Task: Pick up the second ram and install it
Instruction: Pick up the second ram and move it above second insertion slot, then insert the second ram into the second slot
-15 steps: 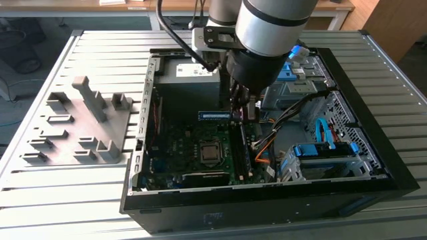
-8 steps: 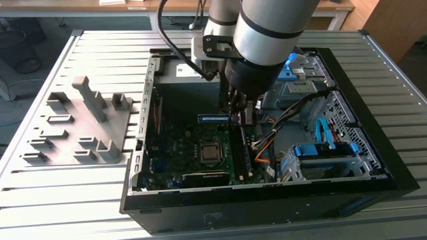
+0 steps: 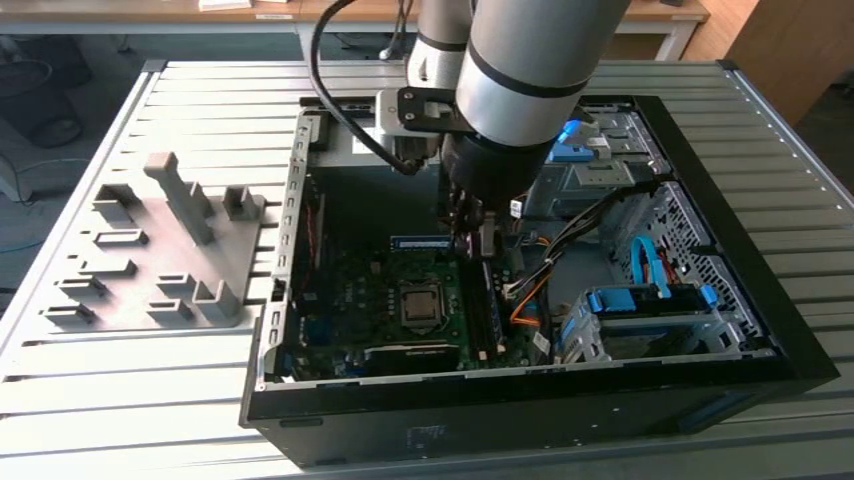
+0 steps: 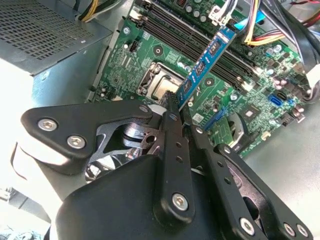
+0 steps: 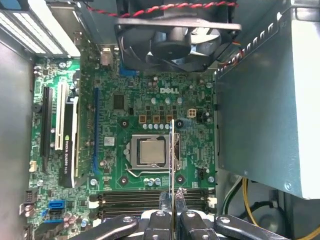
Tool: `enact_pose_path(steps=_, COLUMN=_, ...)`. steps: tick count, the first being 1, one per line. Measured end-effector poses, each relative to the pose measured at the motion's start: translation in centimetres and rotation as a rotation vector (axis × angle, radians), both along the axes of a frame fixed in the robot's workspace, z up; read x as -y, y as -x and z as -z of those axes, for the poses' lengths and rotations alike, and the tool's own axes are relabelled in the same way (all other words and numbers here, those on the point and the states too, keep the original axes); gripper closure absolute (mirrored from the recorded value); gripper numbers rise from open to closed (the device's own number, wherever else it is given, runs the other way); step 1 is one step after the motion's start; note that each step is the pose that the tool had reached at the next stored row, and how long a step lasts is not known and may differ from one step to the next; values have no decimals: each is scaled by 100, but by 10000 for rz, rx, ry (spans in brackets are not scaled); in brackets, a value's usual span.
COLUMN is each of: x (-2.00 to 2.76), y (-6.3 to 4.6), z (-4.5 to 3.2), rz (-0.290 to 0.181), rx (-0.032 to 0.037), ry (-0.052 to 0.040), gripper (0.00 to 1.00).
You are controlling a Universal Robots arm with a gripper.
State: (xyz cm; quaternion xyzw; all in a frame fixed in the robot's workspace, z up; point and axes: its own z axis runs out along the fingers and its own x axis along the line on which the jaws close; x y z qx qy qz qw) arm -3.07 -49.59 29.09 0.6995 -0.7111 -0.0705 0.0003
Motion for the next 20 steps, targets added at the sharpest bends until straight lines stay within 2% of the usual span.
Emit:
enact_pose_path(steps=3, x=-2, y=0, z=47, rz=0, rx=0, ry=-2, gripper=86)
enact_pose_path(steps=20, x=-1, y=0, z=56, rz=9, rx=0, ry=1, gripper=86)
